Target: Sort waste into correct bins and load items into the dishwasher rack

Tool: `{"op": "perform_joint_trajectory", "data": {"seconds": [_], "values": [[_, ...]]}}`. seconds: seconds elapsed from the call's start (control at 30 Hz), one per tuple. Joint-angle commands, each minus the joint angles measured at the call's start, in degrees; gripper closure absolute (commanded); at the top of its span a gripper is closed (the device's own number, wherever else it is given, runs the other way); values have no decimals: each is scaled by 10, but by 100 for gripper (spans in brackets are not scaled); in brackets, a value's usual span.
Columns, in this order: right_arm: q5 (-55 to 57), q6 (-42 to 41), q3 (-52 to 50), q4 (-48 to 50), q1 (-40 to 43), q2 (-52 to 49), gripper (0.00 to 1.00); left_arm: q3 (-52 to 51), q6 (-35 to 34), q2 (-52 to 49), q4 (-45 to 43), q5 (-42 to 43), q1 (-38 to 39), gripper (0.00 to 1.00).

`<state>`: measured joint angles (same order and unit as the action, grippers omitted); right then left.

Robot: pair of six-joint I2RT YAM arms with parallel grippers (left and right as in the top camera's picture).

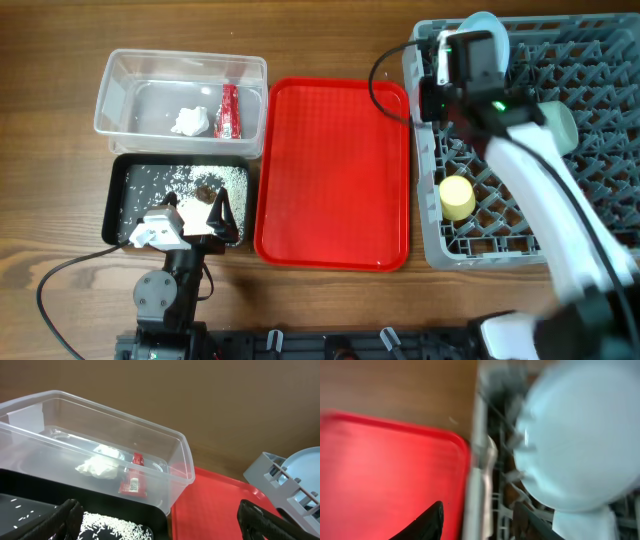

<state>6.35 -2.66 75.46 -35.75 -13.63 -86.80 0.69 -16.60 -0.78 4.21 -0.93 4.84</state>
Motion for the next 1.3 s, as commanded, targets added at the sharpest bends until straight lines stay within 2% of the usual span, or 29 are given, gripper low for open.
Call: {"op": "perform_joint_trajectory", "data": {"seconds": [0.0,0.03,0.07,0.1,0.23,0.4,0.5,0.77,0.93,1.07,1.27], "values": [[-93,5,7,-20,-40,136,51,-4,8,5,-2,5,-3,0],[-108,5,7,-31,-53,172,49,-4,8,5,-2,5,-3,0],[-120,5,7,-40,-62,199,41,-4,8,5,-2,5,-3,0],[-131,5,7,-49,-71,226,0,-4,8,5,-2,5,-3,0],[-201,5,7,-89,-83,315,0,-4,8,5,-2,5,-3,0],[-236,7,7,-145,-83,360,0,-4,8,5,-2,5,-3,0],[-206,18,7,-215,-83,382,0,-4,8,5,-2,5,-3,0],[-113,27,5,-218,-83,439,0,-4,8,5,-2,5,-3,0],[-60,38,-53,-158,-62,497,0,-4,8,5,-2,5,-3,0],[-64,36,-182,-60,-27,570,0,-4,8,5,-2,5,-3,0],[-64,36,-389,71,-22,697,0,-4,8,5,-2,5,-3,0]]}}
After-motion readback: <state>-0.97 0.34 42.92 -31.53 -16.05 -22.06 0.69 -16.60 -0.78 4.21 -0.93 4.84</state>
